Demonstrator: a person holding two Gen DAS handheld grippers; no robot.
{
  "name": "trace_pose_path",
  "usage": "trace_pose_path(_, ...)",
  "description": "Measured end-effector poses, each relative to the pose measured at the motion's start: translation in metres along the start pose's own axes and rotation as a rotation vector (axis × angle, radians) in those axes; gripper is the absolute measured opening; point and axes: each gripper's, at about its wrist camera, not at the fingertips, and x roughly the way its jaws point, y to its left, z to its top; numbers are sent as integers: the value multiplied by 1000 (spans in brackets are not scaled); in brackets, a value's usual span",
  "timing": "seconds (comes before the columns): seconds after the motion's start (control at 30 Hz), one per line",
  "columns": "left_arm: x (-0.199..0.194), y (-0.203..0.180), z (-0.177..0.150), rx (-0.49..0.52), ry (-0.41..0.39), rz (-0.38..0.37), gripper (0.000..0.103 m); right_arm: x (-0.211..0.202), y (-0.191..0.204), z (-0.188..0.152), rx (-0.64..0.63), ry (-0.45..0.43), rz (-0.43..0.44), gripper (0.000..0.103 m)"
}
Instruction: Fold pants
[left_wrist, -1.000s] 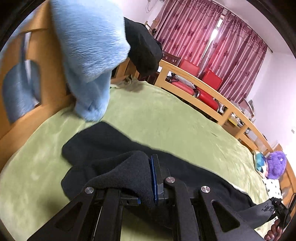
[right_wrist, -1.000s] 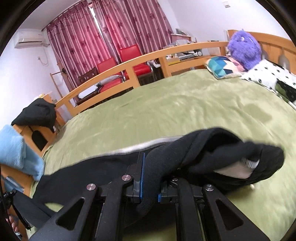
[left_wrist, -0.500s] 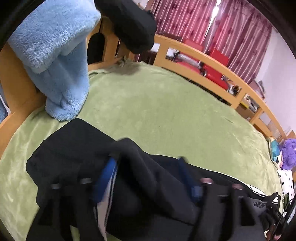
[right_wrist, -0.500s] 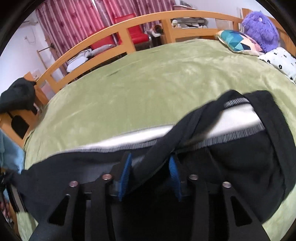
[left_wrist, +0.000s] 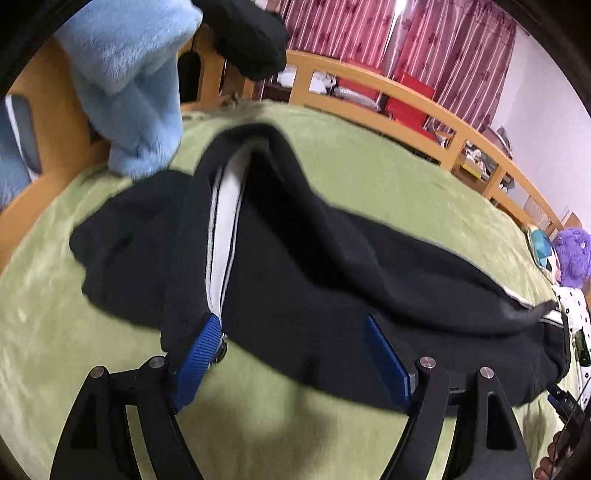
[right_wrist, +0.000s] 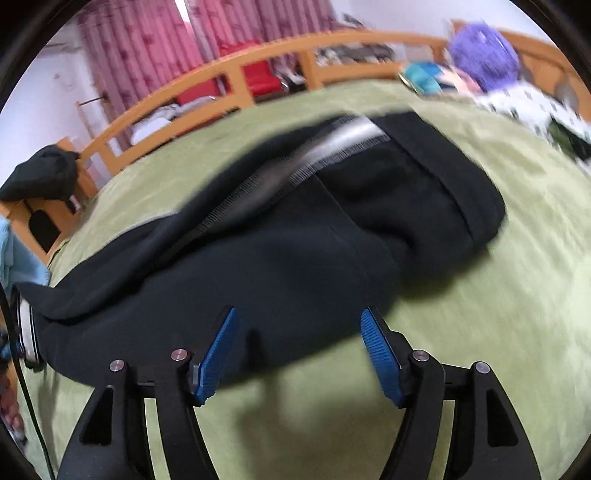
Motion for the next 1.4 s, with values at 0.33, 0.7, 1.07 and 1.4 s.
trace_pose_path(0.33,47,-20,-14,-77,104,1,79,45,-39,11,197,29,28,77)
trace_pose_path(0.7,41,-25,-40,-51,150,-35,80,65,-25,20,180,-2,30,80)
trace_pose_path(1.07,46,15,-49,-151,142,30,80,53,-17,8,137,36,78,80)
trace_pose_path(1.4,97,27,0,-337,95,21,80,84,4,39,195,30,117,84)
